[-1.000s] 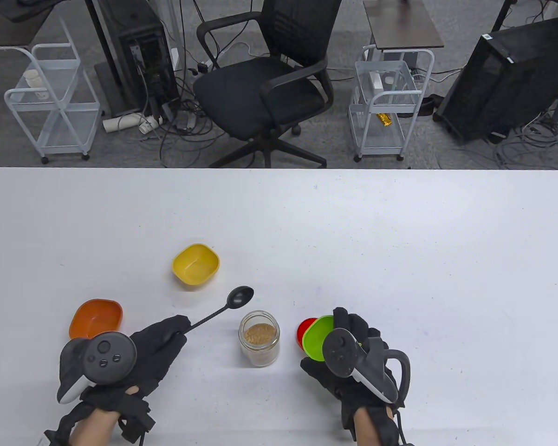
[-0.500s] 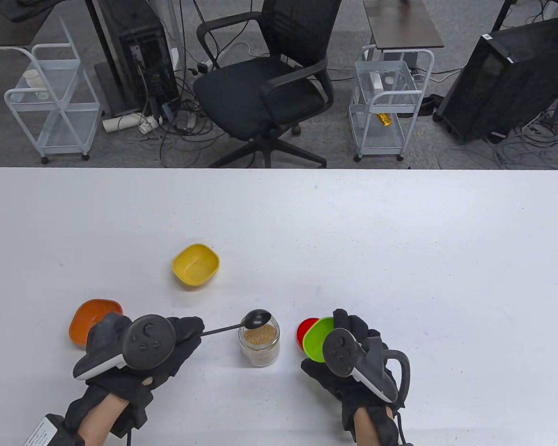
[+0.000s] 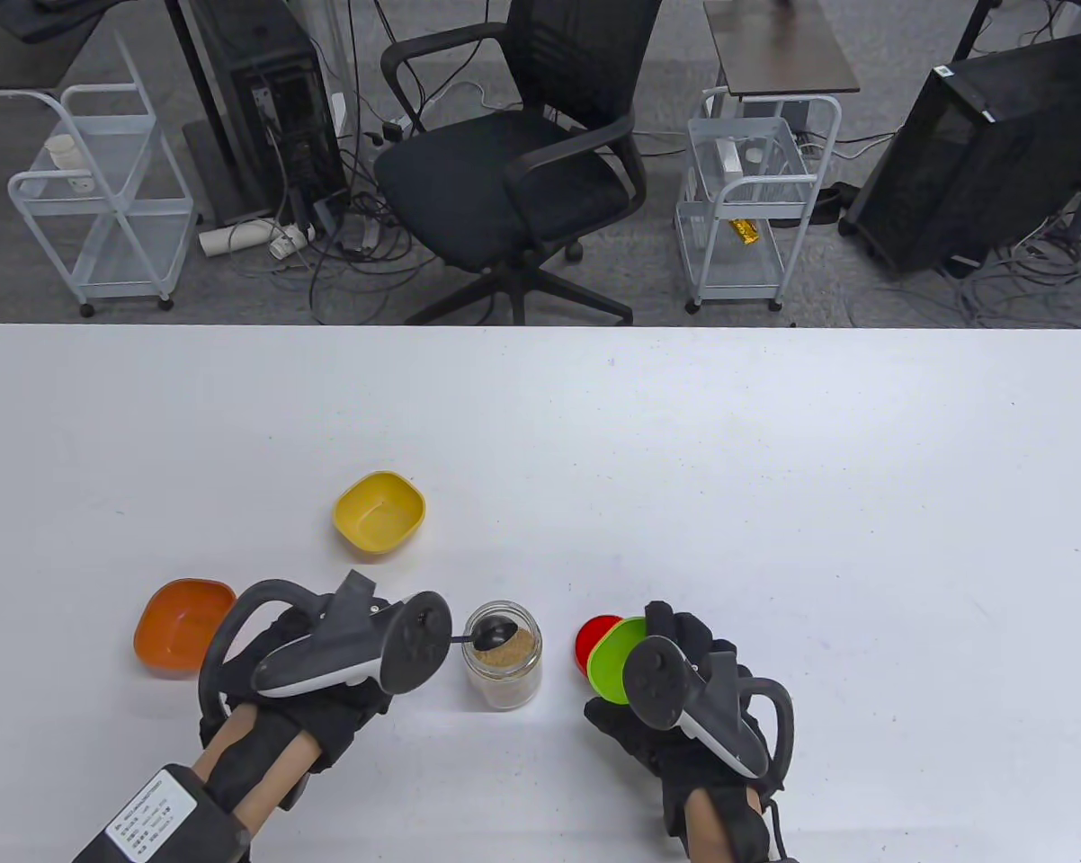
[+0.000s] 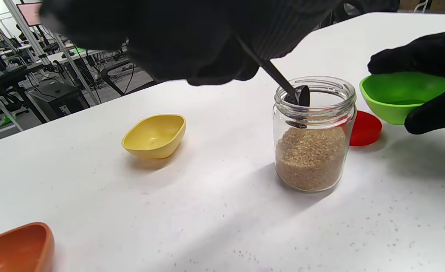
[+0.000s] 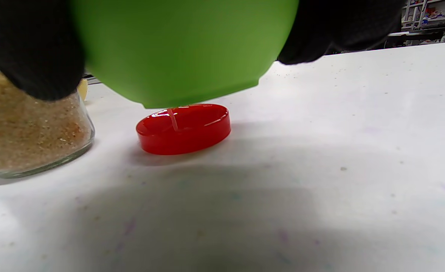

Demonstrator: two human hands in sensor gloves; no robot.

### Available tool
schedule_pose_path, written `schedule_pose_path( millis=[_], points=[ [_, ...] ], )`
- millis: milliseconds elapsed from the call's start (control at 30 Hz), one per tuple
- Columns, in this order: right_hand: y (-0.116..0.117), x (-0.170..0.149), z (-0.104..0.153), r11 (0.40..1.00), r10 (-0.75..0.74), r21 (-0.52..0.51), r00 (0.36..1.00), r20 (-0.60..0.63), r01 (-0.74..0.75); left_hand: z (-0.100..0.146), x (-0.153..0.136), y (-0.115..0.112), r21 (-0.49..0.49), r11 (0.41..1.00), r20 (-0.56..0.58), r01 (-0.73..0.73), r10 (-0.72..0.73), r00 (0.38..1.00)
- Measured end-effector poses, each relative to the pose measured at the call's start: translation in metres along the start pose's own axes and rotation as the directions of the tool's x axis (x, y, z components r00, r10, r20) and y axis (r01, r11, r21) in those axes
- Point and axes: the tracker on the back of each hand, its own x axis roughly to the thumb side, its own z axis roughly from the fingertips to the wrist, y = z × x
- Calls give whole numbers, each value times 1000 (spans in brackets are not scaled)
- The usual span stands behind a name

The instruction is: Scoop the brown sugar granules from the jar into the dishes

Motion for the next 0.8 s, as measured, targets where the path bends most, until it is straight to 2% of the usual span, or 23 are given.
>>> schedule_pose_path(
  millis=[233,467,600,800],
  points=[
    [1,1,0,1000,7,6,1000,-7,-7,-11,27,9,-54,989,-21,135,-136,990],
    [1,0,1,1000,11,11,1000,-17,-11,-23,38,14,-106,974,-21,198,-202,979],
    [1,-1,1,1000,8,11,1000,-26,-8,-29,34,18,-136,979,9,155,-155,988],
    [1,-2,1,1000,0,12,999,-32,0,-41,9,15,-211,976,66,-54,70,995]
  ],
)
